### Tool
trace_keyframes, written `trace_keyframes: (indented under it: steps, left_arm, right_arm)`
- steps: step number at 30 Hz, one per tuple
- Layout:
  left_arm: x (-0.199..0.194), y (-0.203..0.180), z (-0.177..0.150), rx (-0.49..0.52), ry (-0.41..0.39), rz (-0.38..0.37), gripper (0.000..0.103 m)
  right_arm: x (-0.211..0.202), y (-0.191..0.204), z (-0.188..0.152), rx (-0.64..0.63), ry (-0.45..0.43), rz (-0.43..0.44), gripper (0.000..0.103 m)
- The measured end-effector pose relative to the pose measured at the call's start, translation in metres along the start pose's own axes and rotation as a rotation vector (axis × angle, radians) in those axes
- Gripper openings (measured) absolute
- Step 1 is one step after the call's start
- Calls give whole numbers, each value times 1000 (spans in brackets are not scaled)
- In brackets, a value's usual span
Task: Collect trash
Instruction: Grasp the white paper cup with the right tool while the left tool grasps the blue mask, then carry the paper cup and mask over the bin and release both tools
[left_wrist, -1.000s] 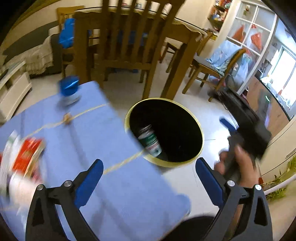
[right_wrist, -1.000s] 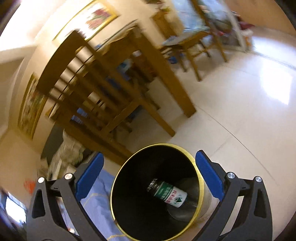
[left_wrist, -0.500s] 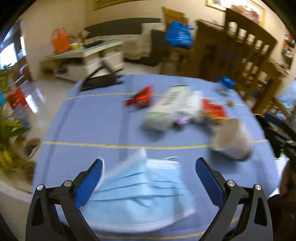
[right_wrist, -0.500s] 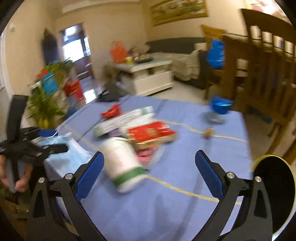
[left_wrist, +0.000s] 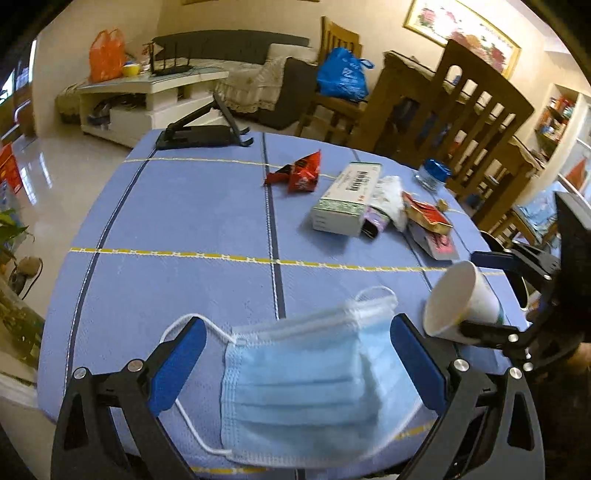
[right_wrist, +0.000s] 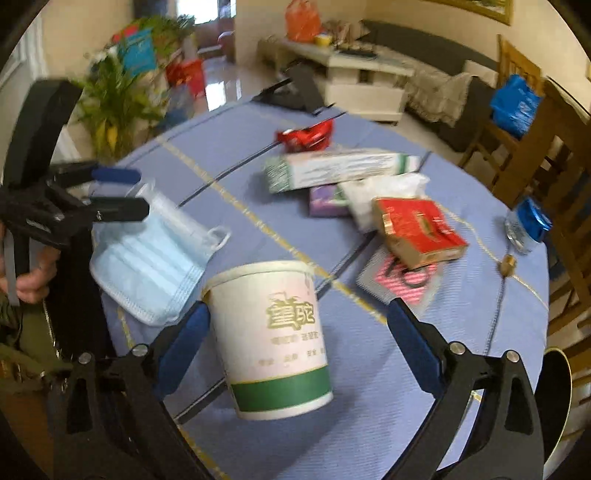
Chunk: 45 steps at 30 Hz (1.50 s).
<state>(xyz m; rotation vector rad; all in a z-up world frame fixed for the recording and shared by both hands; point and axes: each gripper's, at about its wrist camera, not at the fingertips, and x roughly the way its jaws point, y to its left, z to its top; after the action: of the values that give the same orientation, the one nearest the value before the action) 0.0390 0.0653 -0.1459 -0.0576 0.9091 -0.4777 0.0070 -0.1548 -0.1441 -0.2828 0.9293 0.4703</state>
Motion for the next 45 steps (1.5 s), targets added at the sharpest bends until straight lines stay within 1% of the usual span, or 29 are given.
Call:
trace_keyframes:
  steps: [1, 2, 3, 4, 6, 8, 9, 12, 13, 15, 17, 18, 19, 20, 21, 22, 23, 25, 26, 28, 31, 32, 35, 37, 39, 42, 43, 44, 45]
  left_arm:
    - [-2, 0, -3, 11, -3, -1, 96]
    - [-4, 0, -5, 19, 0, 2, 96]
    - [-3, 0, -6, 21, 2, 4, 96]
    - [-5, 1, -9, 18, 7, 0, 96]
    - [-6, 3, -12, 9, 19, -12, 96]
    - [-9, 1, -15, 8, 23, -29, 96]
    - [-11, -2, -16, 15, 21, -32, 96]
    - [-11, -13, -15, 37, 20, -48, 96]
    - [-8, -16, -14, 38, 23, -48, 96]
    - [1, -21, -13, 41, 39, -25, 96]
    - [15, -26, -13, 49, 75, 16, 96]
    - [21, -28, -13, 55, 93, 43, 91]
    - [29, -30, -15, 71, 115, 84, 78]
    - [32, -32, -17, 89, 125, 112, 71]
    - [33, -35, -17, 115, 115, 151, 60]
    - [32, -38, -17, 134, 111, 188, 41]
    - [32, -38, -16, 135, 109, 206, 33]
    - [28, -35, -11, 107, 101, 210, 17]
    - [25, -33, -8, 96, 92, 210, 12]
    - [14, -30, 3, 84, 58, 224, 10]
    - [-6, -27, 25, 48, -4, 190, 9]
    - [-13, -25, 35, 26, -24, 166, 9]
    - [-20, -22, 60, -62, -38, 36, 9]
    - [-15, -33, 68, -77, -35, -4, 9]
    - [-2, -54, 72, -62, -11, -36, 9]
    - [18, -96, 77, 6, 28, -85, 9]
    - [23, -114, 80, 38, 34, -101, 9]
    - [27, -130, 84, 70, 36, -118, 10]
    - [31, -147, 87, 102, 37, -133, 10]
  right_arm:
    - [1, 4, 0, -17, 10, 7, 91]
    - [4, 8, 0, -28, 31, 23, 80]
    - [9, 11, -1, -36, 49, 31, 71]
    - [14, 14, -3, -49, 83, 36, 57]
    - [20, 18, -3, -66, 113, 18, 55]
    - [13, 17, 0, -45, 87, 42, 54]
    - [6, 15, 3, -22, 56, 56, 54]
    - [-34, -3, 12, 82, -80, 120, 54]
    - [-45, -9, 14, 106, -109, 131, 54]
    - [-62, -16, 15, 146, -162, 148, 54]
    - [-73, -23, 10, 172, -194, 137, 54]
    - [-76, -25, 7, 180, -201, 131, 55]
    - [-77, -29, 1, 198, -208, 129, 55]
    - [-78, -30, -3, 213, -213, 130, 55]
    - [-79, -36, -9, 236, -219, 130, 55]
    - [-78, -39, -14, 253, -225, 127, 55]
    - [-78, -41, -19, 273, -234, 123, 55]
    - [-80, -55, -28, 325, -264, 121, 56]
    - [-82, -58, -33, 341, -276, 119, 56]
    - [-88, -71, -43, 387, -316, 108, 56]
    - [-101, -92, -53, 452, -377, 89, 56]
    - [-105, -98, -57, 473, -396, 82, 56]
    - [-115, -126, -74, 561, -457, 45, 56]
    - [-119, -149, -91, 652, -488, 1, 56]
    - [-118, -169, -107, 729, -486, -37, 56]
    - [-118, -207, -132, 854, -454, -126, 56]
    - [-122, -222, -140, 898, -445, -166, 56]
    - [-128, -237, -145, 939, -438, -226, 56]
    - [-131, -245, -149, 956, -438, -255, 56]
